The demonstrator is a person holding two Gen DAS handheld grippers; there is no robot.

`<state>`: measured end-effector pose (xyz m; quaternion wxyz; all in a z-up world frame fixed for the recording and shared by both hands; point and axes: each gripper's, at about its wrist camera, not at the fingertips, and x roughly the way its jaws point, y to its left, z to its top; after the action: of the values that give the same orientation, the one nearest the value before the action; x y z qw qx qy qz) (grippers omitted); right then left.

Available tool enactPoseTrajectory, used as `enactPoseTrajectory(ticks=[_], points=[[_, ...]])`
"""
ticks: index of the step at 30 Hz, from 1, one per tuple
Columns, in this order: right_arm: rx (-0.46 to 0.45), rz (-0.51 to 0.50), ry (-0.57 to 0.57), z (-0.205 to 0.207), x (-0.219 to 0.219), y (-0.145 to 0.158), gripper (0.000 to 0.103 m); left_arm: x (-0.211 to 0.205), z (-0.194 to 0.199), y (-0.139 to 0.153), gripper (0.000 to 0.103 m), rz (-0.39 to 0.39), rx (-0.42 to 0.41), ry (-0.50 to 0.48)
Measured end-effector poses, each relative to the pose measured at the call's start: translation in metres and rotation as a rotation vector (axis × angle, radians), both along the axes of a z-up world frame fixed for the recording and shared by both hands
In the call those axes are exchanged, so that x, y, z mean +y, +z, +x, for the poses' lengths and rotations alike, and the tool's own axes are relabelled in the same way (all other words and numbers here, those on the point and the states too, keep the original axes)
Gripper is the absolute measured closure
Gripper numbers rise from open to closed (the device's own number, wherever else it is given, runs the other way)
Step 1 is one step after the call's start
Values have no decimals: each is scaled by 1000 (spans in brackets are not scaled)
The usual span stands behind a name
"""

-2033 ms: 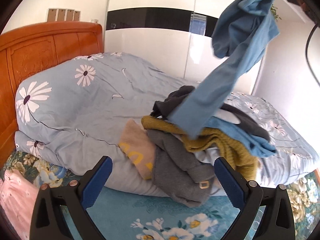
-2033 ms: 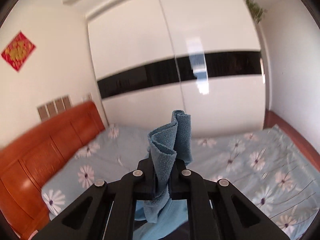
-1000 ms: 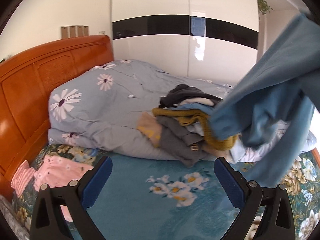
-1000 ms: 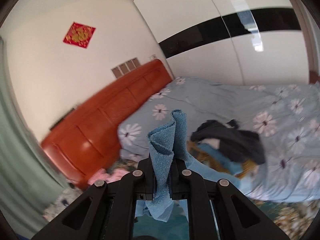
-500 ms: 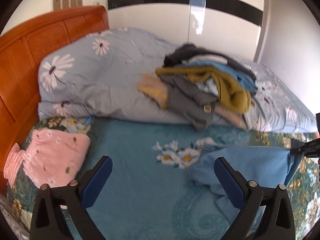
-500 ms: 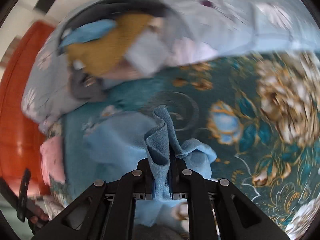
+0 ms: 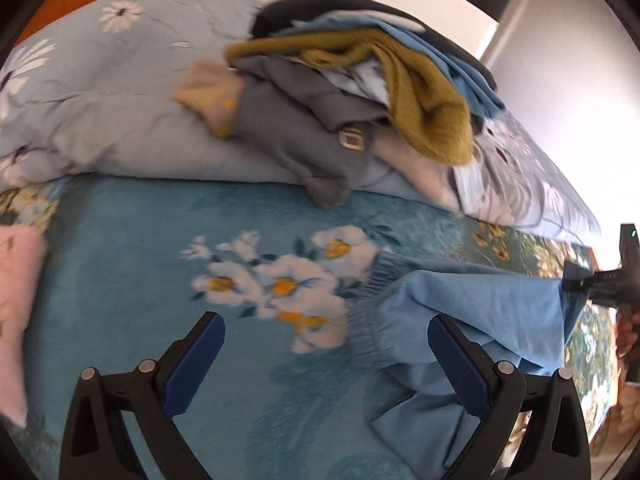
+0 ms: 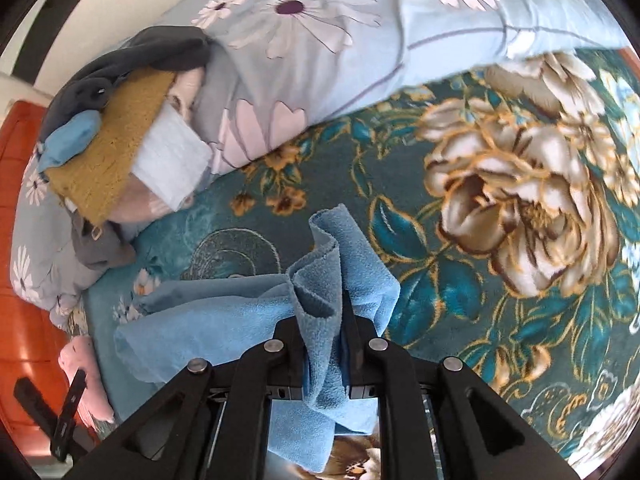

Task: Fold clothes
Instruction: 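Carry the light blue garment down and lay it on the bedspread with the right gripper, then grasp the ribbed waistband with the left gripper while the right gripper holds the garment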

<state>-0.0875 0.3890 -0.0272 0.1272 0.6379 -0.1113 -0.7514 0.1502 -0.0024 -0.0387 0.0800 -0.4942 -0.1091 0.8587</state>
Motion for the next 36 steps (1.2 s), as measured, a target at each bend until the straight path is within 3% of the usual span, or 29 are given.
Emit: enactPoseTrajectory(ticks=[3, 5, 8, 11, 18, 22, 26, 28, 30, 31, 32, 33, 35, 36], points=[[39, 14, 27, 8, 6, 13, 73, 11, -4, -7, 0, 16, -19, -40], [79, 32, 33, 19, 14, 25, 54, 15, -4, -12, 0, 8, -28, -49], [154, 85, 47, 39, 21, 42, 52, 14, -1, -18, 0, 52, -45, -52], [198, 109, 159, 73, 7, 44, 43, 12, 4, -26, 0, 77, -77, -48], [153, 133, 351, 132, -34, -5, 43, 20, 3, -43, 0, 70, -119, -49], [155, 196, 361, 132, -41, -26, 43, 20, -8, -51, 0, 72, -145, -38], [172, 203, 295, 122, -37, -31, 43, 17, -19, -58, 3, 109, -173, -21], [176, 193, 248, 116, -33, -29, 52, 15, -23, -59, 9, 136, -184, -12], [180, 176, 214, 111, -28, -25, 79, 14, -26, -61, 23, 161, -199, -5], [184, 173, 195, 110, -28, -22, 85, 13, -27, -61, 28, 174, -209, -3], [190, 168, 180, 109, -27, -19, 92, 14, -27, -62, 39, 186, -219, -6], [199, 160, 166, 107, -25, -15, 94, 15, -28, -62, 53, 198, -229, -9], [226, 153, 138, 107, -23, -3, 95, 20, -24, -55, 69, 207, -215, -21], [243, 150, 128, 107, -22, 6, 96, 22, -21, -51, 73, 211, -207, -28]])
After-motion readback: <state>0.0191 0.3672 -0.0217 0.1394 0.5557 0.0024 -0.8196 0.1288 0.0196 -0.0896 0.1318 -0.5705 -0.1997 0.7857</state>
